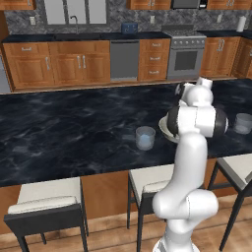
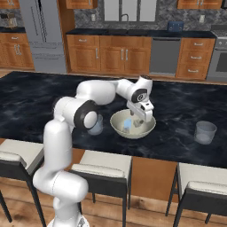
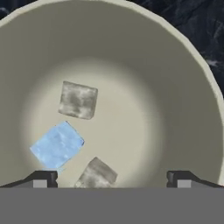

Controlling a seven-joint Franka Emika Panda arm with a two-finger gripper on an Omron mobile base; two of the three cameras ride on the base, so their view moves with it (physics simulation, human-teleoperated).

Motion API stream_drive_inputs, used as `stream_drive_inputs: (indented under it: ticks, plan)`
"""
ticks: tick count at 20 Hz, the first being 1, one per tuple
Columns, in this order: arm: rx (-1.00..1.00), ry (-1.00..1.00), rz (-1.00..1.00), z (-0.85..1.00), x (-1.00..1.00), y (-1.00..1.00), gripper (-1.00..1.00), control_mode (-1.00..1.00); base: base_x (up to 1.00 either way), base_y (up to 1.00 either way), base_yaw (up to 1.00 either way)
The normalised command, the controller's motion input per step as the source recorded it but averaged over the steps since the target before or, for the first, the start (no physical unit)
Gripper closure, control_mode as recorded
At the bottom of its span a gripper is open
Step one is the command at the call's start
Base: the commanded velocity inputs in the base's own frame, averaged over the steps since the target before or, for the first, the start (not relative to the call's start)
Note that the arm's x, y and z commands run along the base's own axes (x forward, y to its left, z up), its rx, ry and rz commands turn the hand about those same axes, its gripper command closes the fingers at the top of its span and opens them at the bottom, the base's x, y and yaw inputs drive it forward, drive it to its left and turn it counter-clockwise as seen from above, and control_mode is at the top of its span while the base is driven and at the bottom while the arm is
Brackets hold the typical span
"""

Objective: There are four ice cubes in the ice bowl. Place two ice cubes in each glass of water.

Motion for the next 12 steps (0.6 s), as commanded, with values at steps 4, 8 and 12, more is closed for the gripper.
stream_drive_inputs:
  ticks: [4, 8, 12]
  plan:
    - [0.00, 0.00, 0.00, -0.24, 0.19, 0.00, -1.00, -1.00, 0.00, 0.00, 0.00]
    - [0.00, 0.00, 0.00, -0.29, 0.18, 0.00, -1.00, -1.00, 0.00, 0.00, 0.00]
    - [0.00, -0.01, 0.00, -0.29, 0.18, 0.00, -1.00, -1.00, 0.00, 0.00, 0.00]
